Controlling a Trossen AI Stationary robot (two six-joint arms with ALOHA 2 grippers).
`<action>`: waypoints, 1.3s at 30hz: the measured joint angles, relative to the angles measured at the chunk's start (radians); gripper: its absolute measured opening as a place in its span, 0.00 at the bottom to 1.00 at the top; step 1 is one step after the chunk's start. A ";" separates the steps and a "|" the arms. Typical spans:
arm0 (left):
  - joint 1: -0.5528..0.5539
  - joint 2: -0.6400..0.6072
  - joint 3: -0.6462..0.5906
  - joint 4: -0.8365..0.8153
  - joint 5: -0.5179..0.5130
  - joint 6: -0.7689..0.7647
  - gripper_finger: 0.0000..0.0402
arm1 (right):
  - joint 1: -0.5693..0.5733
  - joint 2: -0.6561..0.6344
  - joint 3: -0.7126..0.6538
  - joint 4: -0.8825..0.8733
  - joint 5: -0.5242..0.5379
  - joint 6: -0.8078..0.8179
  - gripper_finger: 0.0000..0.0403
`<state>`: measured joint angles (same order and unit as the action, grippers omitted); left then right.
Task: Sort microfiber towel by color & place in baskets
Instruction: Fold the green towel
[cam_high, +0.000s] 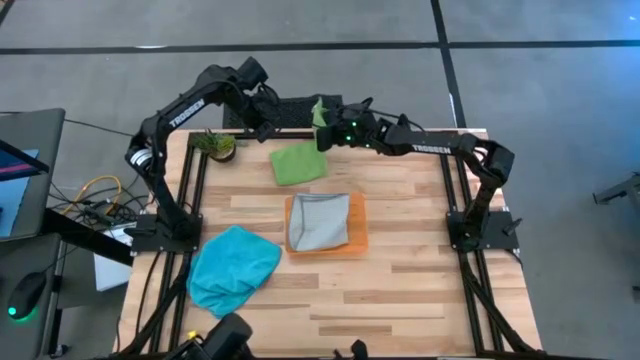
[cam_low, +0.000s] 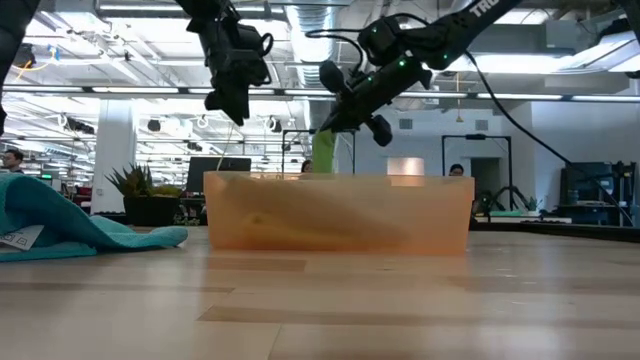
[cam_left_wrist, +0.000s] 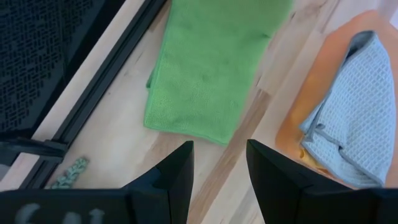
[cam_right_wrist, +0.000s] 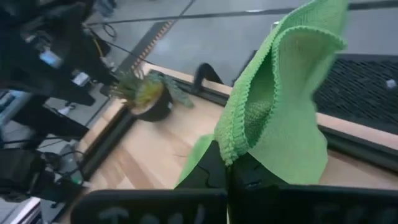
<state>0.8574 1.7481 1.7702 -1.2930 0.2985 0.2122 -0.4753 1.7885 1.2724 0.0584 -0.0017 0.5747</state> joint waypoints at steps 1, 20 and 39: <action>0.000 -0.003 0.000 0.000 0.000 -0.005 0.35 | 0.003 0.000 0.000 0.006 0.000 -0.005 0.01; -0.016 -0.006 0.000 -0.003 -0.008 -0.038 0.35 | 0.050 0.258 0.231 -0.035 -0.101 -0.098 0.01; -0.016 -0.005 0.000 -0.002 -0.024 -0.041 0.35 | 0.118 0.491 0.513 -0.210 -0.211 -0.238 0.09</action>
<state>0.8410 1.7428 1.7699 -1.2953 0.2745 0.1708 -0.3571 2.2795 1.7853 -0.1513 -0.2123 0.3370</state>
